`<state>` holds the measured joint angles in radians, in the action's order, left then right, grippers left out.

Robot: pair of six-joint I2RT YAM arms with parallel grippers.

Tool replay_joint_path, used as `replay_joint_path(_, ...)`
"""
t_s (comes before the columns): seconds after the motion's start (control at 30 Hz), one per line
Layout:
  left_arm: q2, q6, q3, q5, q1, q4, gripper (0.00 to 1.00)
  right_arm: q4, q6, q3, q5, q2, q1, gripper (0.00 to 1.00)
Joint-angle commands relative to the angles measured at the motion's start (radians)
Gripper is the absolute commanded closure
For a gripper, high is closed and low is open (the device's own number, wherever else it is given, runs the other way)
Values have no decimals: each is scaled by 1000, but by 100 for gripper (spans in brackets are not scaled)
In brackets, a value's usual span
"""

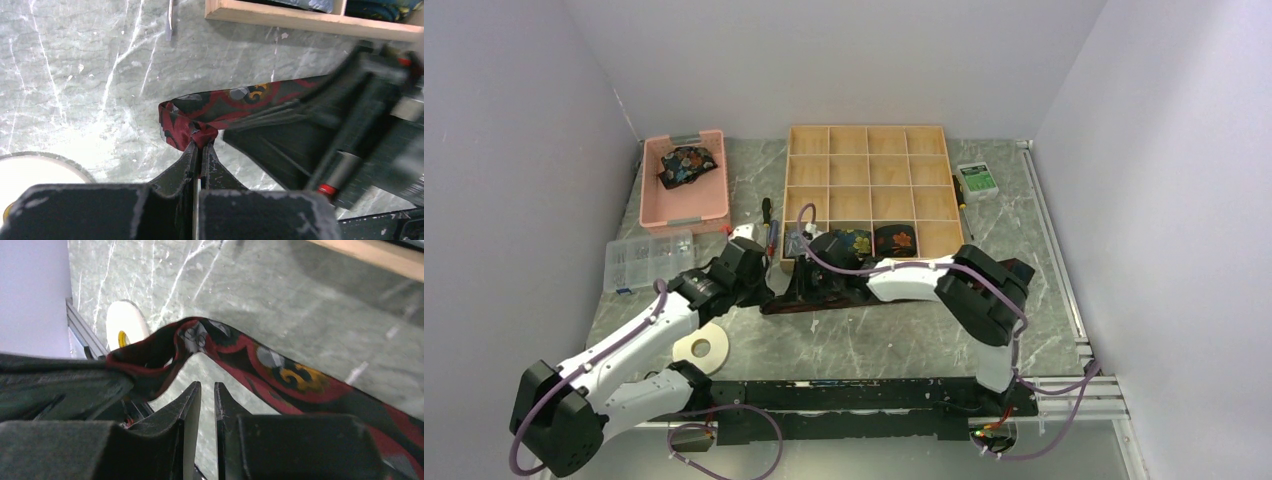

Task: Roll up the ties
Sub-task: Roll the tie at the center of the board.

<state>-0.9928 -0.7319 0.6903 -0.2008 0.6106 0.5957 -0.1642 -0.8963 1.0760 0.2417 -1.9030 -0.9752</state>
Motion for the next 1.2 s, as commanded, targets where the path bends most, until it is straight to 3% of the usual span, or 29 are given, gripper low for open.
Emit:
replay_joint_path(0.0,-53,40,51,-25,5,-2,97,51,47,-70,-114,124,9,79)
replay_joint_path(0.23,-177,50,99,-42,45,-27,97,105,111,-214,-239,290,27,78)
replay_joint_path(0.63,-417,53,208,-57,140,-63,96,83,134,-307,-238,359,74,78)
replay_joint_path(0.7,-438,52,218,-56,149,-62,90,83,138,-307,-237,362,77,78)
replay_joint_path(0.87,-419,37,207,-58,155,-66,58,84,149,-301,-234,373,78,75)
replay_joint_path(1.07,-353,25,191,-67,155,-54,46,85,171,-276,-202,368,78,70)
replay_joint_path(1.17,-292,4,179,-78,155,-36,41,84,188,-231,-137,347,78,59)
